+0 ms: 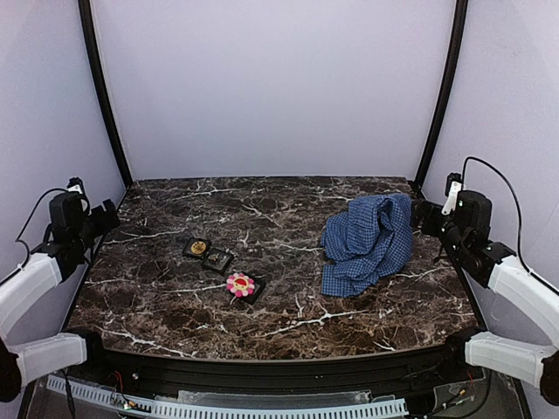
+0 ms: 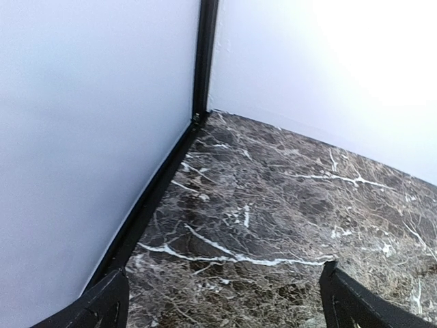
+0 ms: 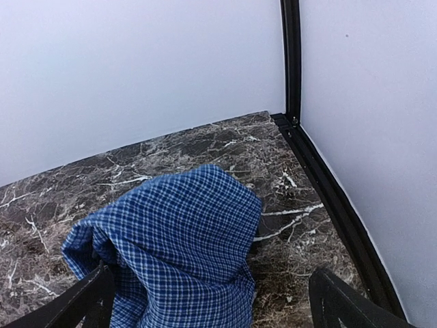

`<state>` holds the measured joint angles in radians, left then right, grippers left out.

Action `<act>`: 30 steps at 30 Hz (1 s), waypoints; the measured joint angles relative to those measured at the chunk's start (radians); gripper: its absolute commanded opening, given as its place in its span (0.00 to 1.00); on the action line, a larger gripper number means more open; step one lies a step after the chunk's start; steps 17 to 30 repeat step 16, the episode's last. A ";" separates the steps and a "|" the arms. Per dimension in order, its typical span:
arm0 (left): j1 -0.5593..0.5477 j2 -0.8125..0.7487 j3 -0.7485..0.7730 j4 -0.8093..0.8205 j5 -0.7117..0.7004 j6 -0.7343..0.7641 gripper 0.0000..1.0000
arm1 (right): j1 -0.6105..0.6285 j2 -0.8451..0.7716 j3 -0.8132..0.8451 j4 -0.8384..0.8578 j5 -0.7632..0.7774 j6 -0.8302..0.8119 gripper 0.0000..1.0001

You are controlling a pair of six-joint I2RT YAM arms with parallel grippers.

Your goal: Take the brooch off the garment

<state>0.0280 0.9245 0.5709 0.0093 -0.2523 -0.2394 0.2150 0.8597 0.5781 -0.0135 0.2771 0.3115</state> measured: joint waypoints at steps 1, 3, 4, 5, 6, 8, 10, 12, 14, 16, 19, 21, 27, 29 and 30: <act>0.000 -0.044 -0.040 0.017 -0.028 -0.009 0.99 | 0.000 -0.019 -0.043 0.029 0.001 -0.003 0.99; 0.000 -0.093 -0.088 0.029 -0.058 -0.027 0.99 | 0.000 -0.037 -0.092 0.057 0.000 -0.003 0.99; 0.000 -0.113 -0.112 0.034 -0.069 -0.037 0.99 | 0.000 -0.042 -0.114 0.075 0.000 -0.003 0.99; 0.000 -0.131 -0.132 0.034 -0.079 -0.050 0.99 | 0.000 -0.047 -0.135 0.090 0.000 -0.003 0.99; 0.000 -0.145 -0.148 0.031 -0.086 -0.058 0.99 | 0.000 -0.051 -0.150 0.099 0.000 -0.003 0.99; 0.000 -0.164 -0.164 0.028 -0.093 -0.074 0.99 | 0.000 -0.056 -0.168 0.112 0.001 -0.003 0.99; 0.000 -0.174 -0.167 0.028 -0.096 -0.084 0.99 | 0.000 -0.060 -0.174 0.120 0.001 -0.003 0.99; 0.000 -0.171 -0.165 0.028 -0.100 -0.091 0.99 | 0.000 -0.066 -0.175 0.129 0.001 -0.003 0.99; 0.000 -0.156 -0.160 0.023 -0.104 -0.096 0.99 | 0.000 -0.071 -0.175 0.140 0.001 -0.004 0.99; 0.000 -0.138 -0.152 0.022 -0.103 -0.098 0.99 | 0.000 -0.075 -0.175 0.149 0.001 -0.006 0.99; 0.000 -0.138 -0.152 0.022 -0.103 -0.098 0.99 | 0.000 -0.075 -0.175 0.149 0.001 -0.006 0.99; 0.000 -0.138 -0.152 0.022 -0.103 -0.098 0.99 | 0.000 -0.075 -0.175 0.149 0.001 -0.006 0.99; 0.000 -0.138 -0.152 0.022 -0.103 -0.098 0.99 | 0.000 -0.075 -0.175 0.149 0.001 -0.006 0.99; 0.000 -0.138 -0.152 0.022 -0.103 -0.098 0.99 | 0.000 -0.075 -0.175 0.149 0.001 -0.006 0.99; 0.000 -0.138 -0.152 0.022 -0.103 -0.098 0.99 | 0.000 -0.075 -0.175 0.149 0.001 -0.006 0.99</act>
